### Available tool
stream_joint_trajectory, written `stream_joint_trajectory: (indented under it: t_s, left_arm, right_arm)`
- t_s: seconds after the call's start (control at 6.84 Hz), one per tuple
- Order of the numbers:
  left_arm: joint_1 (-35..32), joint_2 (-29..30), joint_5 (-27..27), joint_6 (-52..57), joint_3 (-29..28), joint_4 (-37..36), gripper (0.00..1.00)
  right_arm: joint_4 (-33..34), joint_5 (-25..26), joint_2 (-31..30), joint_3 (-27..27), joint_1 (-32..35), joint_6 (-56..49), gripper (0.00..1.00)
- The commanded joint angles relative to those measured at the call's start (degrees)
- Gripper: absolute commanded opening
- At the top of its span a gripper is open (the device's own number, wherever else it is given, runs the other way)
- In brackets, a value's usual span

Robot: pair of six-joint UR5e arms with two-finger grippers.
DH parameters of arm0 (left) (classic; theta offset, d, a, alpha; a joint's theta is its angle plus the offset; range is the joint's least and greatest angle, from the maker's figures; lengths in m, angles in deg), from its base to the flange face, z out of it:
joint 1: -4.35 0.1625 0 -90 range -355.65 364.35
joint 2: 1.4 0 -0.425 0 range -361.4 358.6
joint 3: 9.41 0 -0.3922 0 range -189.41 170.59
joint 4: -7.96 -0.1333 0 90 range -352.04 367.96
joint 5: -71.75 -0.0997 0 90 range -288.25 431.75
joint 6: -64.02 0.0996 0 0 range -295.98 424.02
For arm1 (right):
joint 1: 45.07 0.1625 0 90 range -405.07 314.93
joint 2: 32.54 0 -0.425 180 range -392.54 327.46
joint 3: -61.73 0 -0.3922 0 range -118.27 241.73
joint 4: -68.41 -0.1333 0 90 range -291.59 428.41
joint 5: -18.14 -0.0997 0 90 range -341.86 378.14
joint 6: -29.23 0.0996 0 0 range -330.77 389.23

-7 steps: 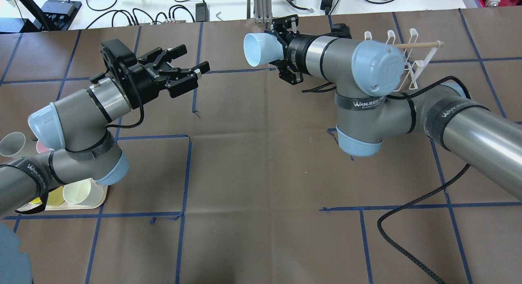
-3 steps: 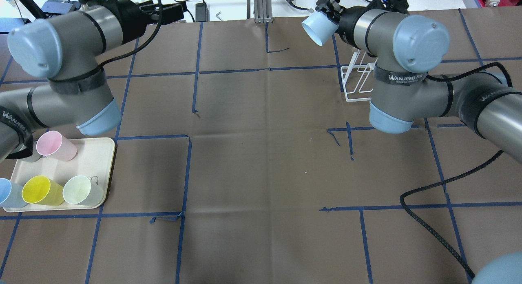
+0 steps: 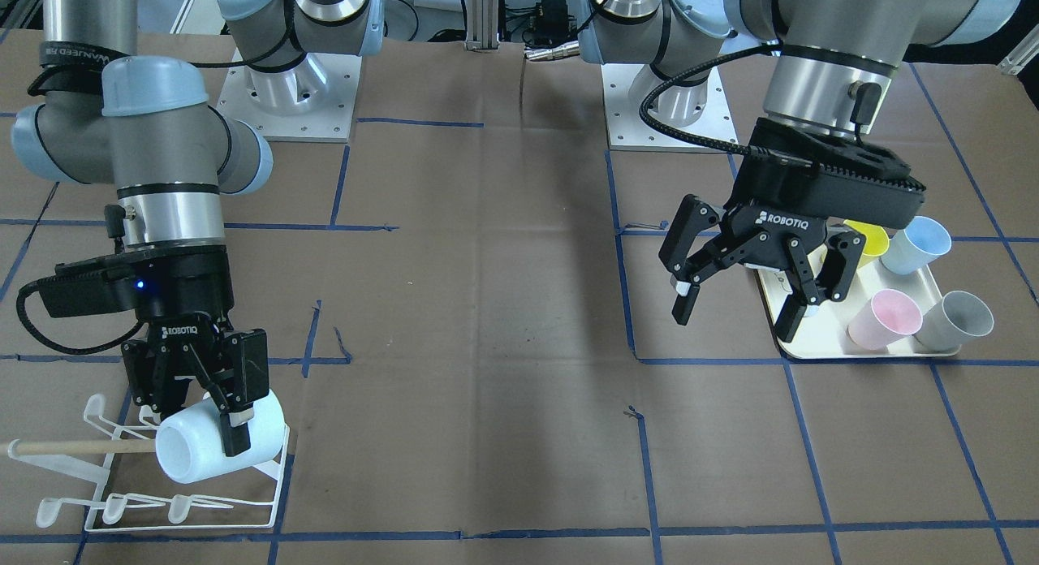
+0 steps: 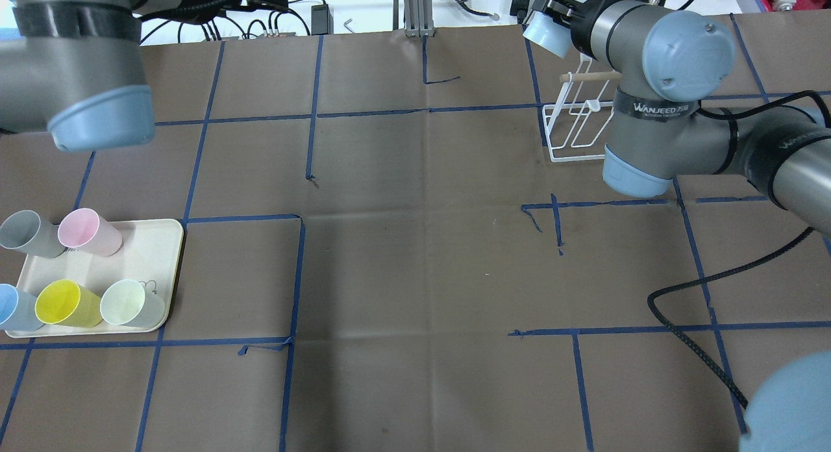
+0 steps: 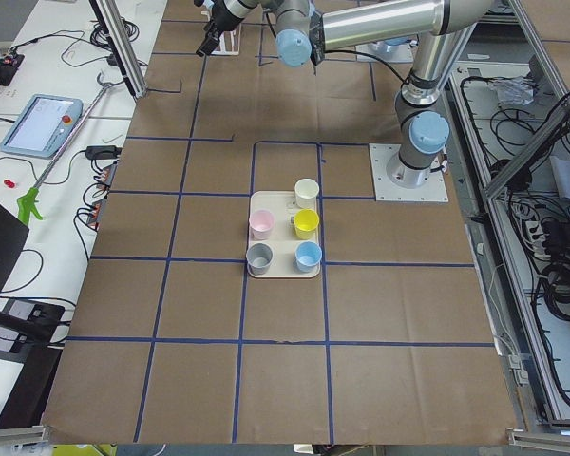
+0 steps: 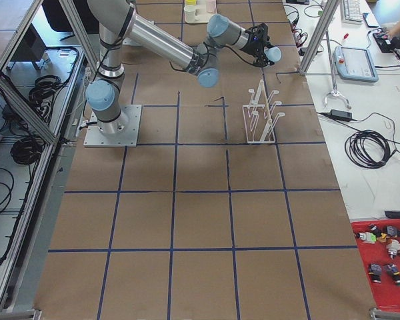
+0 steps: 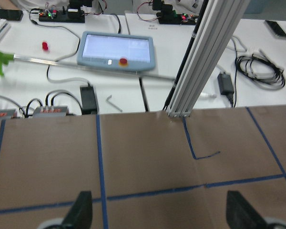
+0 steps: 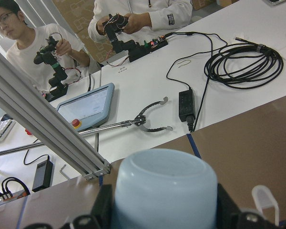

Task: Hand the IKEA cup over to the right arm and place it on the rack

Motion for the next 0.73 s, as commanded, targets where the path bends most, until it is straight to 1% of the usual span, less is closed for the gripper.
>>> stream_joint_trajectory:
  t_s: [0.0, 0.29, 0.44, 0.58]
  left_arm:
    - [-0.2, -0.3, -2.8, -0.1, -5.2, 24.8, 0.99]
    - [0.5, -1.5, -3.6, -0.1, -5.6, 38.9, 0.99]
    - [0.4, -2.4, -10.7, -0.1, -5.3, 40.7, 0.99]
    - [0.5, -3.1, -12.0, 0.0, -3.8, 41.2, 0.99]
  right_arm:
    - [2.7, 0.5, 5.6, 5.7, -3.4, -14.3, 0.15]
    - [4.1, 0.2, 10.1, 6.9, -5.6, -18.5, 0.15]
    - [4.9, 0.3, 11.3, 6.9, -5.7, -18.6, 0.15]
    - [5.0, 0.3, 12.2, 7.2, -5.6, -18.8, 0.15]
